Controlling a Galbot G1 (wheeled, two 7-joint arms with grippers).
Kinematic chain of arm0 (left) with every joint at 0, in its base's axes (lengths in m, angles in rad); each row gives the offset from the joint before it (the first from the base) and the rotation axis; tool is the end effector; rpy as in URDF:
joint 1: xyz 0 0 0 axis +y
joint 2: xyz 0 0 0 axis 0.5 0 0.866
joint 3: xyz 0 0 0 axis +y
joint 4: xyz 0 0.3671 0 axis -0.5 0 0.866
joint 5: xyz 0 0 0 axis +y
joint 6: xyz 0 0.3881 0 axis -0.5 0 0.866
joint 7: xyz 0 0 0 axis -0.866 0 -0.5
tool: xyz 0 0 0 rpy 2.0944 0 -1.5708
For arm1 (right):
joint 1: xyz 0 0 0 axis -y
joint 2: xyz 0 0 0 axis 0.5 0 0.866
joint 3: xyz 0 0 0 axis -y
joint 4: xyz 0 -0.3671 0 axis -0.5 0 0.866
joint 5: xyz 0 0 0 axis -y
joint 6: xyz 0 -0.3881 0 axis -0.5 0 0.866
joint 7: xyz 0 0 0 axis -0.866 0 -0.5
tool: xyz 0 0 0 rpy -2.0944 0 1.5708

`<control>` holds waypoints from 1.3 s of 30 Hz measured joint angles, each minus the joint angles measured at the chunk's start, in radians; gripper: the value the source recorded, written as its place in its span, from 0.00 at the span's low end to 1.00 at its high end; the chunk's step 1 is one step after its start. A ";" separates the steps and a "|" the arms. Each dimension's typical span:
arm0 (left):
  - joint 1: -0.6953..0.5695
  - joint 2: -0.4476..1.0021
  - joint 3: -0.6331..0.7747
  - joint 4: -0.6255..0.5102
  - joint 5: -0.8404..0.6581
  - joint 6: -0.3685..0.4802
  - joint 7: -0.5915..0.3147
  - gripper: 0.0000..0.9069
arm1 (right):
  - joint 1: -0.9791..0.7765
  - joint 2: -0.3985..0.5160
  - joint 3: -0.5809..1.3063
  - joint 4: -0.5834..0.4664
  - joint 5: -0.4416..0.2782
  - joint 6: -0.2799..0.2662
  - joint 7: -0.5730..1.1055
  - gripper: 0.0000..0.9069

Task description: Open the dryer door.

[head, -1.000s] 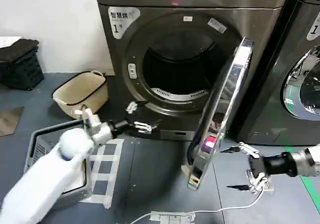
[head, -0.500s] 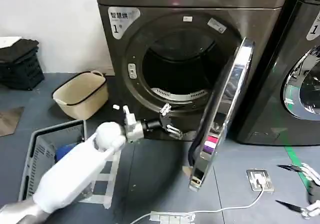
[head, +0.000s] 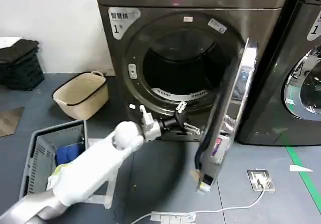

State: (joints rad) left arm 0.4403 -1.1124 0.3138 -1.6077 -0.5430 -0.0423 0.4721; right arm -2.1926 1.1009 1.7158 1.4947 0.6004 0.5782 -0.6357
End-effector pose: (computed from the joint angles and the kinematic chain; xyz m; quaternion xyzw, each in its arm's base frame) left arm 0.4664 -0.1023 -0.2165 0.5687 0.8117 0.0838 0.1033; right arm -0.1148 -0.5002 -0.2090 -0.0928 -0.9394 0.3187 0.0857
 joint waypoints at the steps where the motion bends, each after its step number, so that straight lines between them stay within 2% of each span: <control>1: -0.002 -0.007 0.006 0.005 0.006 -0.004 -0.002 1.00 | -0.003 0.016 0.008 -0.003 -0.022 -0.021 0.071 1.00; 4: -0.009 -0.027 0.019 0.017 0.022 -0.017 -0.015 1.00 | -0.008 0.057 0.034 -0.003 -0.065 -0.098 0.259 1.00; 8: -0.017 -0.065 0.037 0.042 0.042 -0.041 -0.025 1.00 | -0.011 0.115 0.071 0.011 -0.078 -0.222 0.485 1.00; 10: -0.018 -0.086 0.045 0.054 0.045 -0.050 -0.029 1.00 | -0.007 0.145 0.094 0.019 -0.098 -0.300 0.578 1.00; 15: -0.018 -0.134 0.055 0.086 0.083 -0.073 -0.038 1.00 | -0.009 0.213 0.150 -0.004 -0.194 -0.421 0.688 1.00; 21: -0.029 -0.191 0.061 0.130 0.134 -0.108 -0.053 1.00 | -0.011 0.256 0.225 -0.045 -0.280 -0.606 0.744 1.00; 30: -0.063 -0.299 0.088 0.230 0.205 -0.153 -0.091 1.00 | -0.003 0.305 0.290 -0.047 -0.295 -0.714 0.753 1.00; 35: -0.077 -0.346 0.101 0.276 0.246 -0.158 -0.147 1.00 | 0.007 0.332 0.312 0.001 -0.280 -0.824 0.802 1.00; 39: -0.076 -0.382 0.110 0.301 0.293 -0.133 -0.204 1.00 | 0.013 0.343 0.326 0.011 -0.290 -0.849 0.804 1.00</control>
State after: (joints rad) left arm 0.3646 -1.4947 0.4237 -1.3069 -0.2496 -0.1749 0.2678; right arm -2.1796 1.4435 2.0422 1.5061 0.3105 -0.2708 0.1684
